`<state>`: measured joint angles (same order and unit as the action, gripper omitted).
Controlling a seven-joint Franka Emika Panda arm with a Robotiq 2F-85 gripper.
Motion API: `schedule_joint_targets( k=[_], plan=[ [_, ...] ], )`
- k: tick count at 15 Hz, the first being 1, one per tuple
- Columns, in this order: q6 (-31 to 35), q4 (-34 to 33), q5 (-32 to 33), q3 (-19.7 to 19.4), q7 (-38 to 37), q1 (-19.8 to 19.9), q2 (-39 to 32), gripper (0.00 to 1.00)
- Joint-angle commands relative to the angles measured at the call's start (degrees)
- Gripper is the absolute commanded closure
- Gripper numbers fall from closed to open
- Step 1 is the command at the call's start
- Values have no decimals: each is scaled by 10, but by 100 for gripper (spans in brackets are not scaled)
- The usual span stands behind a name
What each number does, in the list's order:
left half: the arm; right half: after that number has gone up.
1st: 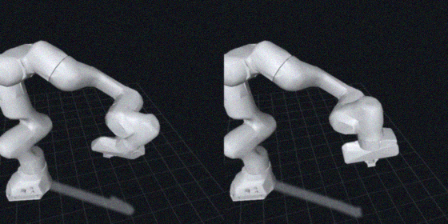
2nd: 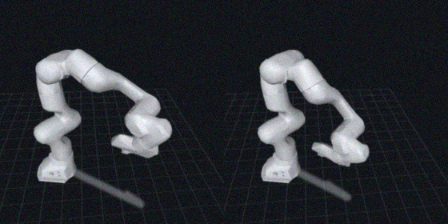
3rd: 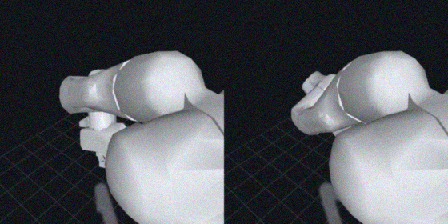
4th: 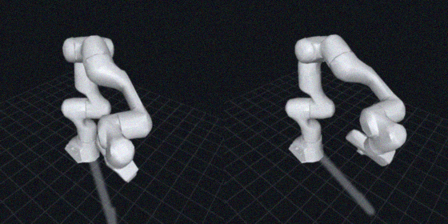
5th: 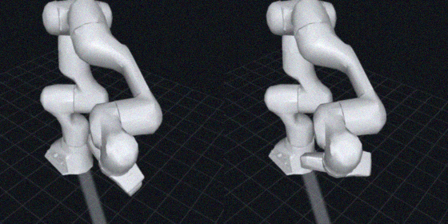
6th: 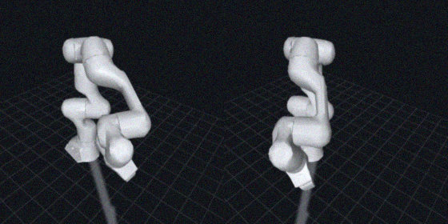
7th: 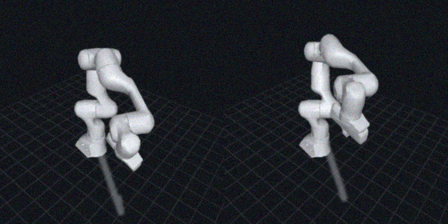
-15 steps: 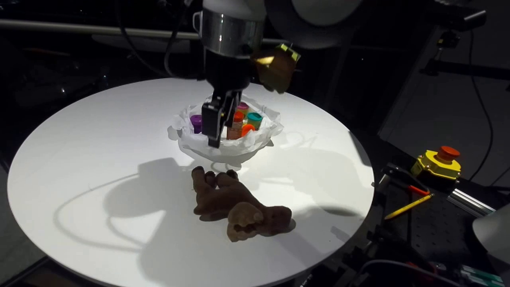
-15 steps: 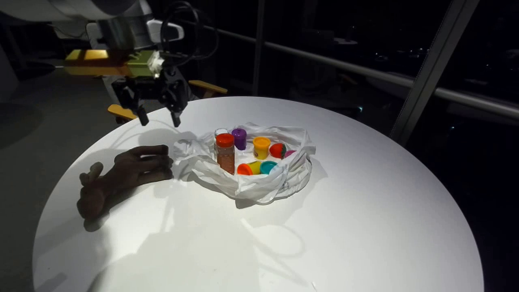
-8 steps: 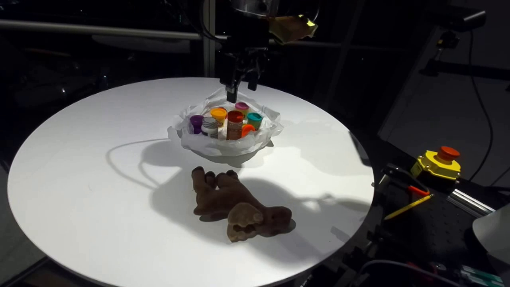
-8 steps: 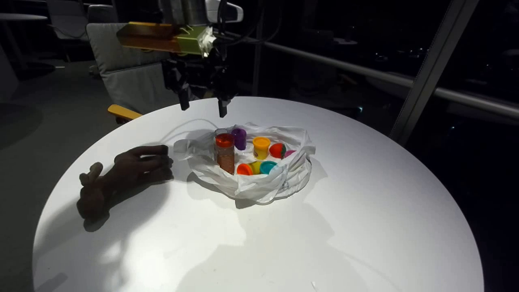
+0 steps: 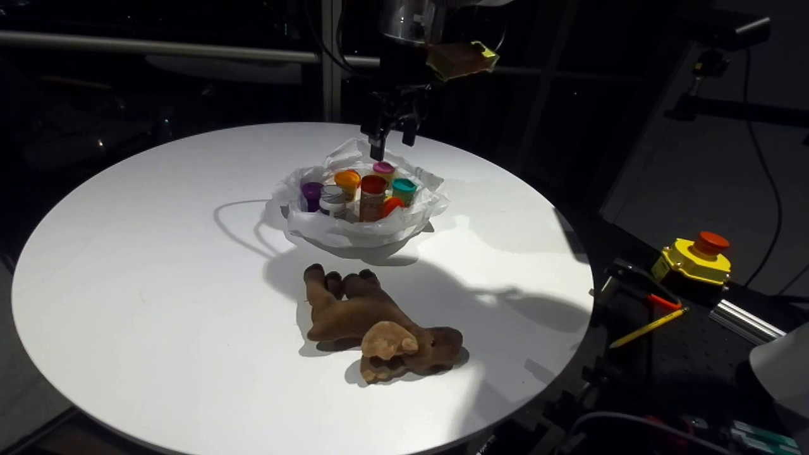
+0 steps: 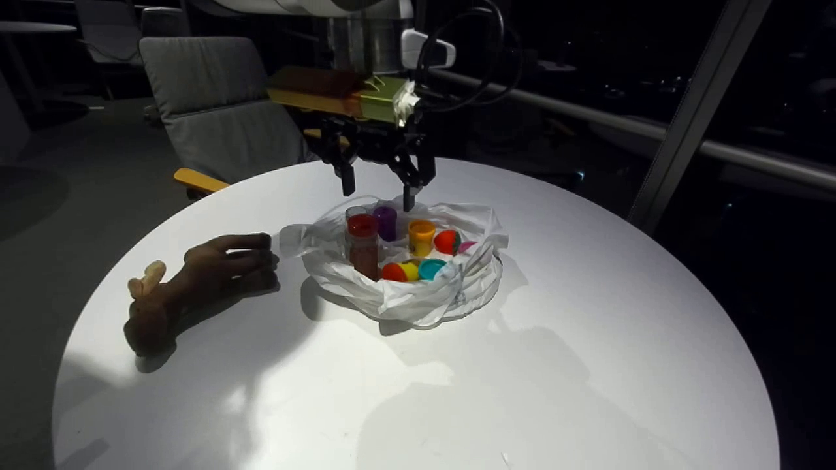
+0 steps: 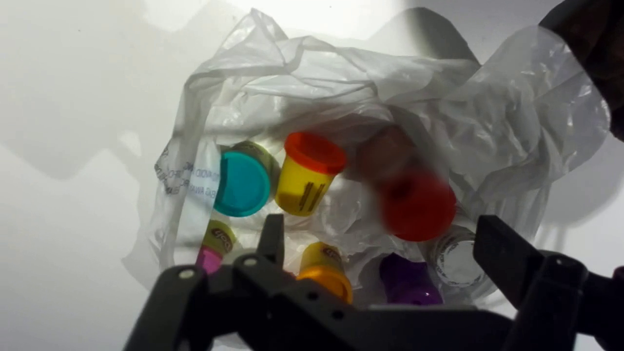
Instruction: Pick up the objects from the plastic bag and them on the table.
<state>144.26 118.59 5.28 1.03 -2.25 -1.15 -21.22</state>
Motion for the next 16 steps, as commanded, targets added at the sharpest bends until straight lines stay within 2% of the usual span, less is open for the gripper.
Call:
schedule_joint_targets(
  k=[1, 6, 12, 13, 14, 16],
  plan=[
    [-18, -47, -28, 10, 40, 12, -34, 0],
    [-27, -56, -43, 24, 78, 13, -58, 0],
    [-29, -59, -25, 20, 76, 2, -78, 0],
    [-26, -61, -26, 21, 74, 1, -83, 22],
    [-20, -65, -27, 22, 75, 0, -89, 26],
    [-19, -74, -26, 22, 74, -3, -98, 42]
  ],
)
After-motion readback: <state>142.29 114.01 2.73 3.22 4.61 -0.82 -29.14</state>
